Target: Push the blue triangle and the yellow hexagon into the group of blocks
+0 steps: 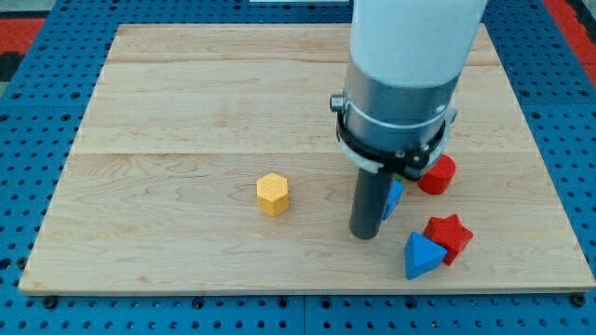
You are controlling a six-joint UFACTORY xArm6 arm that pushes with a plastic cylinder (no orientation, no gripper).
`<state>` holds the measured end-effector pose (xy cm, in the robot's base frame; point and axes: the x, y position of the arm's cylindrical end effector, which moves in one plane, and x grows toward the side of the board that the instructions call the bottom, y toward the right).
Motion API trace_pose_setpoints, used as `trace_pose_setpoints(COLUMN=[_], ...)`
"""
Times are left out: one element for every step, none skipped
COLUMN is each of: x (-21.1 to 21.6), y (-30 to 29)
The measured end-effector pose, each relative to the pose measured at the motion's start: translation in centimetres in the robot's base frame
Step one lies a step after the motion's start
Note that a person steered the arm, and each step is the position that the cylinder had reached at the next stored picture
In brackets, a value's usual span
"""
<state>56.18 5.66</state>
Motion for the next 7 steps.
trace_pose_setpoints(x=[0.5,-2.2,-5.3,-7.5,-7.6,-7.6,-4.2], y=[-10.9,-14.0,-10.2,-3.2,-0.9,-3.3,-4.8])
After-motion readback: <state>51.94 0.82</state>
